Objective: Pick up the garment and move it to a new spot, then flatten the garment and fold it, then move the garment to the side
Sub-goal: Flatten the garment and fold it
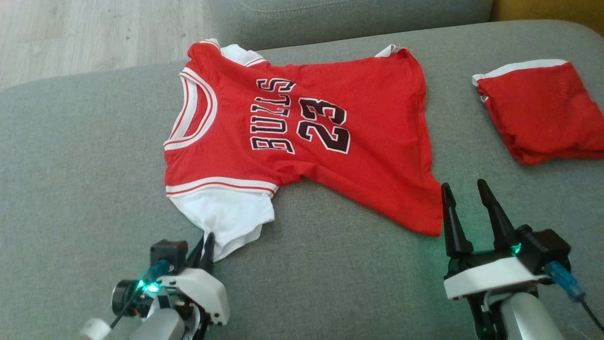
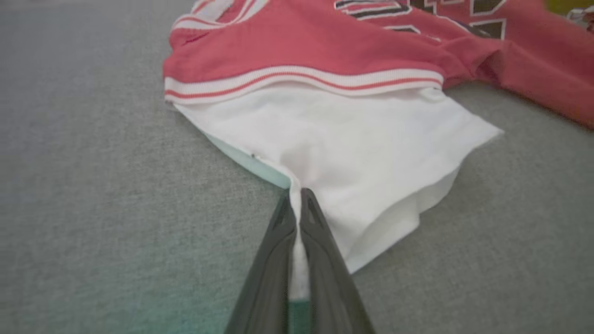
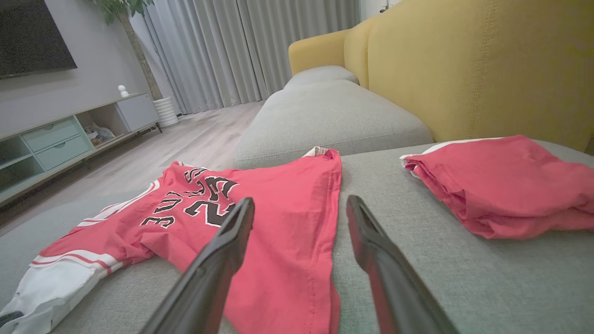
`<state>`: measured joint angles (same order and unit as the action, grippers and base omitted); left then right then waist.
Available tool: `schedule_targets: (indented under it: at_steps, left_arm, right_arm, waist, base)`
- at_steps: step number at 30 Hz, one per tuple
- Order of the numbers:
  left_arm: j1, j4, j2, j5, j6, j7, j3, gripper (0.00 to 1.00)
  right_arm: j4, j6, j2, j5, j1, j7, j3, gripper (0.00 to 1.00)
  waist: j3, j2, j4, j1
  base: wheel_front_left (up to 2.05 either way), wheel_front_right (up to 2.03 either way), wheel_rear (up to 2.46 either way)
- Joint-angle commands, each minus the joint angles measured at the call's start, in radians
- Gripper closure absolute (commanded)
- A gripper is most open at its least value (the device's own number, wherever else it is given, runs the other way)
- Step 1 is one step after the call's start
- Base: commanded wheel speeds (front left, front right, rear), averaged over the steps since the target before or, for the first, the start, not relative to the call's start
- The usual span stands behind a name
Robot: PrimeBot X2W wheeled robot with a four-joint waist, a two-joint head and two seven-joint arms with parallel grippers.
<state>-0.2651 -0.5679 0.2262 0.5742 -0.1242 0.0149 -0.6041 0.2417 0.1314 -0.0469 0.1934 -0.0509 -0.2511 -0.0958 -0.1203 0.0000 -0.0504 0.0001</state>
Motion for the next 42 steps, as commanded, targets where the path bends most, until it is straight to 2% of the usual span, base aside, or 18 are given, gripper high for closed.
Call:
schedule_targets:
  at_steps: [1,6,10,15,22,42]
  left_arm:
    - [-0.023,0.032,0.019,0.006,-0.01,0.038,0.047,1.0]
    - [-0.035,0.088,0.021,0.009,-0.028,0.182,0.104,1.0]
    - [-0.034,0.142,0.02,0.002,-0.045,0.235,0.156,1.0]
    - [-0.011,0.198,0.014,-0.027,-0.048,0.246,0.197,1.0]
    - [0.007,0.231,0.0,-0.063,-0.037,0.247,0.226,1.0]
    - [0.002,0.225,-0.029,-0.125,0.006,0.247,0.272,1.0]
  right_arm:
    - [-0.017,-0.001,-0.003,-0.001,-0.021,-0.011,-0.016,0.0]
    - [0.042,-0.001,-0.003,-0.005,0.004,-0.011,-0.009,0.0]
    - [0.134,-0.001,-0.003,-0.009,0.014,-0.006,-0.015,0.0]
    - [0.212,-0.001,-0.003,0.008,-0.001,0.032,-0.039,0.0]
    - [0.258,-0.001,-0.003,0.023,-0.034,0.049,-0.067,0.0]
    - [0.359,-0.001,-0.003,0.044,-0.121,0.057,-0.135,0.0]
  waist:
    - [0.004,0.0,0.0,-0.0001]
    - [0.018,0.0,0.002,-0.0001]
    - [0.031,0.0,0.005,-0.0001]
    - [0.043,0.0,0.007,-0.0001]
    - [0.037,0.0,0.011,-0.0001]
    - [0.001,0.0,0.026,-0.0001]
  base:
    - [0.0,0.0,0.0]
    - [0.0,0.0,0.0]
    - [0.0,0.0,0.0]
    - [0.0,0.0,0.0]
    - [0.0,0.0,0.0]
    - [0.0,0.0,0.0]
